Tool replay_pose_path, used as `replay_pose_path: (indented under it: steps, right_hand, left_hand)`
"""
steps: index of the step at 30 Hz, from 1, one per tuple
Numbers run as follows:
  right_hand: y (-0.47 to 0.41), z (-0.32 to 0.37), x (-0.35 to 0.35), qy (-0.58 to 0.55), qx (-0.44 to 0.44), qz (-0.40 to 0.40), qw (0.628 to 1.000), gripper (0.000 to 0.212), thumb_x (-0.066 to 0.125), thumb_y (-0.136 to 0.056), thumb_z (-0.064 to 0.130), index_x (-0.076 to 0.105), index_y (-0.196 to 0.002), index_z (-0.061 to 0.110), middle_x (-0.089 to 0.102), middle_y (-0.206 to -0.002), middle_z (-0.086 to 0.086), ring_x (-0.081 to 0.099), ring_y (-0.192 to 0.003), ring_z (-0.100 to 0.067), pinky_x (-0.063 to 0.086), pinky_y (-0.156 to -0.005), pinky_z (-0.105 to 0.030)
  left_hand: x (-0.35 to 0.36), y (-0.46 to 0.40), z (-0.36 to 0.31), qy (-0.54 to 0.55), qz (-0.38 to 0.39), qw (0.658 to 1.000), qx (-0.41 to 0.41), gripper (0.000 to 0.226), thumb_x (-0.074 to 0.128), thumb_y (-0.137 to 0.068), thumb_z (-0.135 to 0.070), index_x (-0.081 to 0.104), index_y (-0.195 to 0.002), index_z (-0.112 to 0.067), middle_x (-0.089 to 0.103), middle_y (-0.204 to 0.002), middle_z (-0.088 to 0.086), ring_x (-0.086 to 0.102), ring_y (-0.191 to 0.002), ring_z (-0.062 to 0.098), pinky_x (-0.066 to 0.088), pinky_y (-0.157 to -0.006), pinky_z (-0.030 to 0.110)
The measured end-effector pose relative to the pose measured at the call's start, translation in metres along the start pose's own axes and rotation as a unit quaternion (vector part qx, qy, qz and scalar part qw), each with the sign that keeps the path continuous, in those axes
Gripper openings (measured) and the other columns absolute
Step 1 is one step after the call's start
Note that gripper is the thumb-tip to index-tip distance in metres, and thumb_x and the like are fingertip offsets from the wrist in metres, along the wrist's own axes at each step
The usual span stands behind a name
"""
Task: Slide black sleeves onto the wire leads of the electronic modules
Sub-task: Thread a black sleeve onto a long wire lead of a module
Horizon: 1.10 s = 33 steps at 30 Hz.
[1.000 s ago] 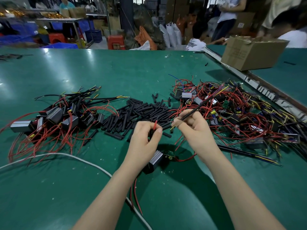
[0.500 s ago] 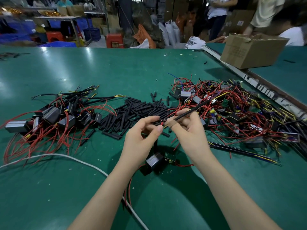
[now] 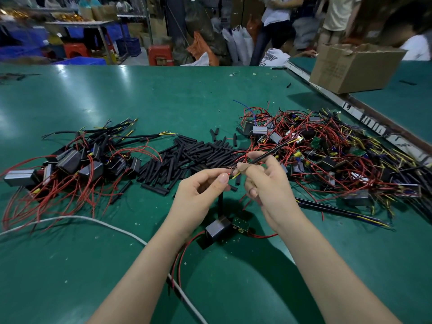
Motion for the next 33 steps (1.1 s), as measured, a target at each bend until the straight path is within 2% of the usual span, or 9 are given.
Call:
replay_pose_path:
  steps: [6,15,22,25,30,33]
  right_hand:
    - [0.003,-0.003,0.005,0.029,0.019,0.023,0.999,0.021,0.053,-0.090,-0.001,0.047,-0.103,0.014,0.061,-0.054,0.009,0.036,-0.038,-0.002,0.027,-0.038,-0.014]
    - [0.001,-0.013,0.002,-0.021,0.063,0.008,0.998,0.019,0.053,-0.089,-0.001,0.049,-0.099,0.015,0.063,-0.062,0.005,0.029,-0.037,-0.007,0.021,-0.037,-0.018]
    - [0.001,-0.023,0.003,-0.044,0.110,0.013,0.993,0.018,0.047,-0.090,-0.001,0.052,-0.096,0.015,0.065,-0.065,0.003,0.031,-0.034,-0.006,0.023,-0.036,-0.015]
    - [0.001,-0.023,0.002,-0.037,0.109,0.010,0.993,0.018,0.049,-0.088,-0.001,0.052,-0.097,0.015,0.064,-0.064,0.001,0.032,-0.035,-0.007,0.023,-0.036,-0.015]
    - [0.000,-0.019,0.002,-0.020,0.088,0.013,0.996,0.018,0.051,-0.088,0.000,0.050,-0.096,0.016,0.064,-0.063,0.000,0.032,-0.038,-0.007,0.026,-0.038,-0.017]
    - [0.001,-0.015,0.002,0.012,0.069,0.012,0.997,0.020,0.052,-0.088,-0.001,0.050,-0.099,0.016,0.064,-0.062,-0.001,0.032,-0.039,-0.007,0.026,-0.039,-0.017]
  left_hand:
    - [-0.002,-0.001,0.003,0.005,-0.010,1.000,-0.001,0.010,0.060,-0.088,-0.010,0.068,-0.092,-0.015,0.072,-0.077,-0.013,0.064,-0.071,-0.002,0.046,-0.069,0.009]
    - [-0.003,0.000,0.004,-0.010,-0.017,1.000,0.006,0.011,0.062,-0.086,-0.010,0.068,-0.089,-0.018,0.070,-0.075,-0.012,0.063,-0.071,0.000,0.048,-0.071,0.012]
    - [-0.008,0.001,0.004,-0.047,-0.046,0.998,0.012,0.012,0.064,-0.087,-0.013,0.069,-0.086,-0.023,0.069,-0.075,-0.009,0.061,-0.075,0.007,0.049,-0.073,0.019]
    - [-0.010,0.001,0.002,-0.059,-0.055,0.997,0.015,0.013,0.063,-0.088,-0.012,0.069,-0.086,-0.024,0.070,-0.075,-0.009,0.061,-0.074,0.008,0.049,-0.072,0.019]
    - [-0.013,0.003,-0.002,-0.084,-0.075,0.993,0.028,0.015,0.063,-0.089,-0.013,0.068,-0.084,-0.027,0.069,-0.075,-0.008,0.062,-0.075,0.012,0.051,-0.074,0.028]
    - [-0.015,0.004,-0.003,-0.092,-0.086,0.992,0.031,0.016,0.063,-0.089,-0.012,0.068,-0.085,-0.027,0.067,-0.075,-0.009,0.060,-0.074,0.007,0.049,-0.072,0.021]
Point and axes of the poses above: each hand's wrist, its own y-axis away from the middle knuckle, its own x-axis out of the palm, z = x × y, the point moved 10 cm from there along -y, towards the middle knuckle
